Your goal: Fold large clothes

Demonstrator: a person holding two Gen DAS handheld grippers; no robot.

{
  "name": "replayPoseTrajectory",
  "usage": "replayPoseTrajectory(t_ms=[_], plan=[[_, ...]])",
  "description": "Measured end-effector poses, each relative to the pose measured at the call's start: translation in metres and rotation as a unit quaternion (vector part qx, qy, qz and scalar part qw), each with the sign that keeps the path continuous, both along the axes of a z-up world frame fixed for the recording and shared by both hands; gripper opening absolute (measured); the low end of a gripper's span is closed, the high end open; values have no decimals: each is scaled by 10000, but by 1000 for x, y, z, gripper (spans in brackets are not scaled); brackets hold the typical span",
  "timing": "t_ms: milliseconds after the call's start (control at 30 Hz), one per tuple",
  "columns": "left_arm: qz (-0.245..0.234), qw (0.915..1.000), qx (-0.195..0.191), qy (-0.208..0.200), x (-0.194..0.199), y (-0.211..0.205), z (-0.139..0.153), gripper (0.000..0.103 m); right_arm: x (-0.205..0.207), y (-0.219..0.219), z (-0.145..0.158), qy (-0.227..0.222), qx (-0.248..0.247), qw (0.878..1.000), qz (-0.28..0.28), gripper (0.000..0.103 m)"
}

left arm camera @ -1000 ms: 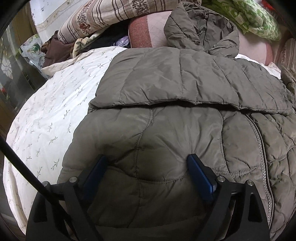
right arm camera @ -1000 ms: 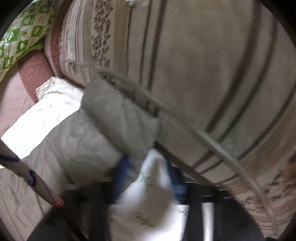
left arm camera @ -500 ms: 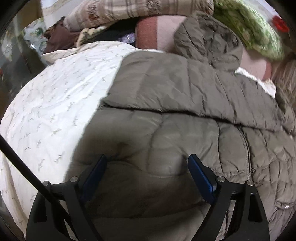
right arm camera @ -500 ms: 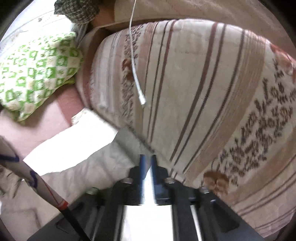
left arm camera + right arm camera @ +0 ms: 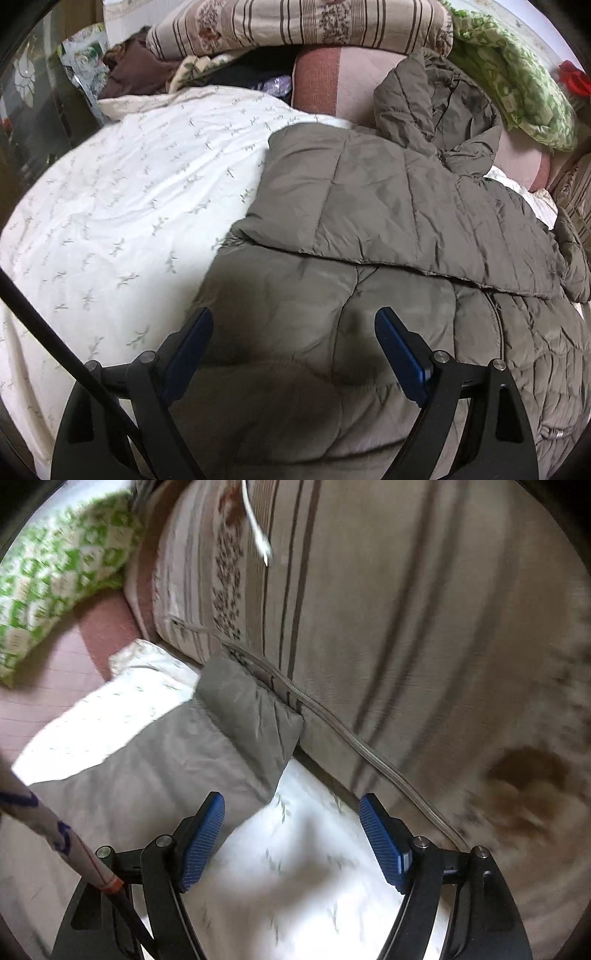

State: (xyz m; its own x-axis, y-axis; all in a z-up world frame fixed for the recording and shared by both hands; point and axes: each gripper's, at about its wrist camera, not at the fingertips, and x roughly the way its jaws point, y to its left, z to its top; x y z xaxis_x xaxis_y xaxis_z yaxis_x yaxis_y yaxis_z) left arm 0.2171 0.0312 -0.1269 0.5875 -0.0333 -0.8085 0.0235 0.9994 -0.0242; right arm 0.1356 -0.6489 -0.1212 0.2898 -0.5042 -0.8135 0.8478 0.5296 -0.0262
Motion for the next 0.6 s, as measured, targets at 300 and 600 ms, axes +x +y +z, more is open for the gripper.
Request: replayPoseTrajectory(t_ms=[300,600], plan=[[12,9998,185,74,16,-7,-16,89,41,-34,-32,-227,349,9991,-29,20],[213,9987,-457,-75,5,24,17,89,29,40,82,-567,-429,9959,564,15]])
